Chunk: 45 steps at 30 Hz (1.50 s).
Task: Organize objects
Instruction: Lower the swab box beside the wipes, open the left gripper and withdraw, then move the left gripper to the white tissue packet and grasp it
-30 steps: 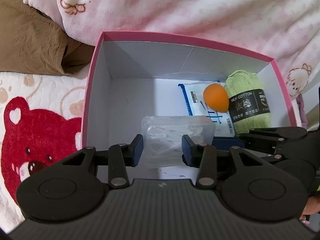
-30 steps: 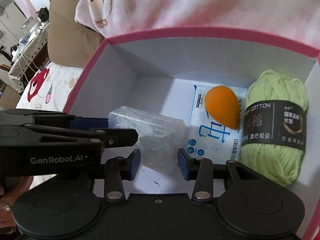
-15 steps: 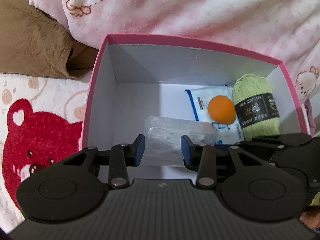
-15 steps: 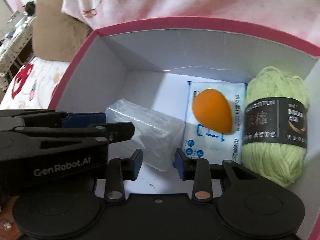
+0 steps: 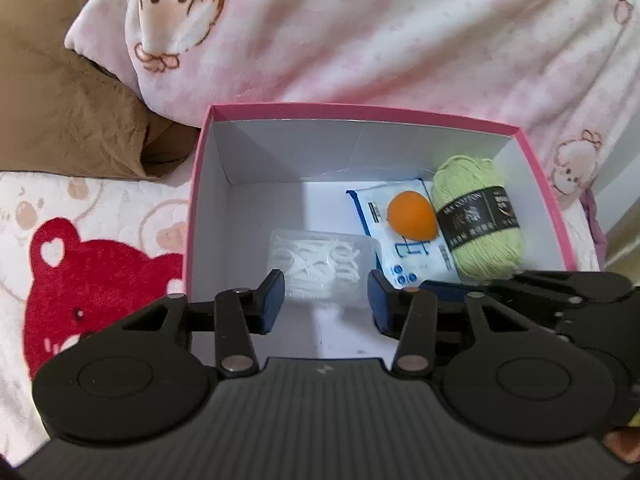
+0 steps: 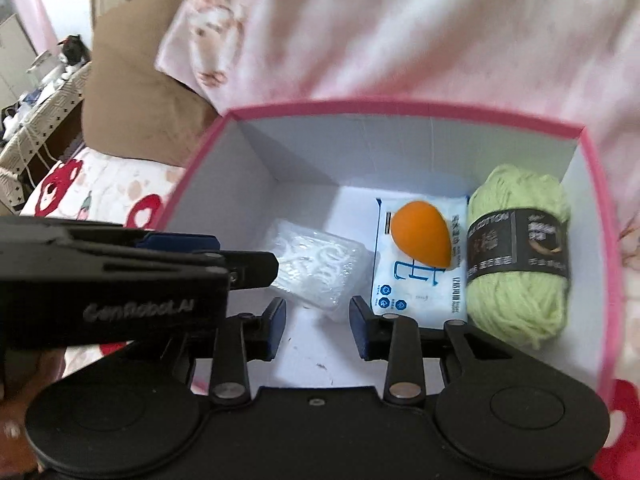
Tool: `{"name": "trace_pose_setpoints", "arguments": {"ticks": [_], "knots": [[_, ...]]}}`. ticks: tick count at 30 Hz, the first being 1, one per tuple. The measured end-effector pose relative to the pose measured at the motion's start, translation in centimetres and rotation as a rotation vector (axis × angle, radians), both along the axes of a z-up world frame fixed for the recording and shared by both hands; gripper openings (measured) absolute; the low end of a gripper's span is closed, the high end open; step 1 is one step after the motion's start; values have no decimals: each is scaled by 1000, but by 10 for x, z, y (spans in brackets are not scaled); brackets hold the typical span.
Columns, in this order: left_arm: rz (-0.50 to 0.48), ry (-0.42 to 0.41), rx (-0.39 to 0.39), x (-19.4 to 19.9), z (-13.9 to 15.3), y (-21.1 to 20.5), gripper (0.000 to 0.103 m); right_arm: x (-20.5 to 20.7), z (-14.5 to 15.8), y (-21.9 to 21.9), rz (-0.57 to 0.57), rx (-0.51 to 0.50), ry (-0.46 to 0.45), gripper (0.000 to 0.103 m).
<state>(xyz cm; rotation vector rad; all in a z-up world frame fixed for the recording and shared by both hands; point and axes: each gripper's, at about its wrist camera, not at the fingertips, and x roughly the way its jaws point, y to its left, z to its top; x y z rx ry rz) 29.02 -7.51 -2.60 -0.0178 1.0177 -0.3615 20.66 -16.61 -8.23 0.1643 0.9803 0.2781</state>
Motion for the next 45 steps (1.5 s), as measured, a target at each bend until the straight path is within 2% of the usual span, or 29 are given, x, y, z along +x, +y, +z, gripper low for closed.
{"name": "trace_pose_setpoints", "arguments": {"ticks": [5,12,14,17,23,28,32,36,41,43,45], "knots": [[-37,14,3,-20,33,8,51,-34,39,6,28,-48,-64,46],[-128,-7,41,-63,75,27,58,-84,87,23,84,-141,-99,50],[-144,0,38,-75,81,36,60,-99,98,28,108,-170,-111,53],[-168,24,-14,-95,81,54,61,-121,111,35,145,-220,-125,56],[-213,4,-1,-130,73,73,64,-157,122,47,175,-250,-133,62],[-221,28,-17,-144,56,83,65,-178,114,59,192,-227,-125,63],[-225,25,-17,-151,37,85,65,-185,103,67,198,-189,-111,65],[-221,35,-39,-153,17,87,65,-187,88,76,214,-195,-113,66],[-237,20,-48,-154,-8,82,65,-175,57,78,203,-188,-103,67],[-217,-29,-25,-152,-17,80,65,-170,41,78,197,-180,-107,67],[-209,-41,-27,-146,-29,79,63,-163,25,80,184,-178,-97,66]]}}
